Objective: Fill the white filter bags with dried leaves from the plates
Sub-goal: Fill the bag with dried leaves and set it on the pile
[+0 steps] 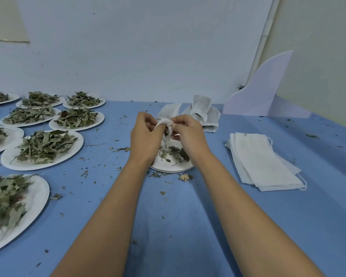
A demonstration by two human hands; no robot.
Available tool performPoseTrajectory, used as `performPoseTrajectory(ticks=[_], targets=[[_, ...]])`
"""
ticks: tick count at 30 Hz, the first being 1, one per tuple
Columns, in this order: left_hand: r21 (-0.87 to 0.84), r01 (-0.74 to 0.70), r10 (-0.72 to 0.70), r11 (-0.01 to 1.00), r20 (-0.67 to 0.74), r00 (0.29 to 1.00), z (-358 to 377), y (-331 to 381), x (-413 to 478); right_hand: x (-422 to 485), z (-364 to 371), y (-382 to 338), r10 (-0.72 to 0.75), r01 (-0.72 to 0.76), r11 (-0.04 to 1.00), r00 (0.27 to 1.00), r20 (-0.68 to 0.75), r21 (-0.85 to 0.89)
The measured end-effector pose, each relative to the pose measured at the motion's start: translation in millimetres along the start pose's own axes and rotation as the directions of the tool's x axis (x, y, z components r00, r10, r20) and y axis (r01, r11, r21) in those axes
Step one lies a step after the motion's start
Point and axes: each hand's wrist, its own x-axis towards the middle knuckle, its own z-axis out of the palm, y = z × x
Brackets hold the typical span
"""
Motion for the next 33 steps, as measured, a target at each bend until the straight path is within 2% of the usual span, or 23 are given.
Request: performPoseTrajectory(ticks=[4, 11, 18, 21, 28, 33], targets=[[-0.019, 0.013, -0.009, 1.0, 0.203, 0.979, 0, 1, 1, 3, -6, 3, 0.022, -0.021, 0.999, 0.998, -0.054, 0.031], [0.102, -0.024, -0.015, 0.994, 0.36, 0.933, -7, -4, -1, 5, -7, 3, 0.075, -0.069, 0.992, 0.996, -0.047, 0.106], [-0.012, -0.015, 0.019, 1.0, 0.343, 0.939, -12, 0, 0, 7, -11, 6, 0.077, -0.073, 0.996, 0.995, -0.07, 0.06], [-0.001, -0.013, 0.013, 1.0, 0.342, 0.94, -12, -1, 1, 8, -13, 8, 0.095, -0.091, 0.995, 0.992, -0.077, 0.05], [0.068, -0.036, 0.022, 0.997, 0.208, 0.978, -11, -5, 3, 4, -5, 7, 0.051, -0.051, 0.999, 0.998, -0.037, -0.001], [0.109, -0.021, 0.014, 0.994, 0.062, 0.998, -10, -8, 4, -1, 3, 4, 0.012, -0.011, 0.997, 1.0, 0.008, -0.074]])
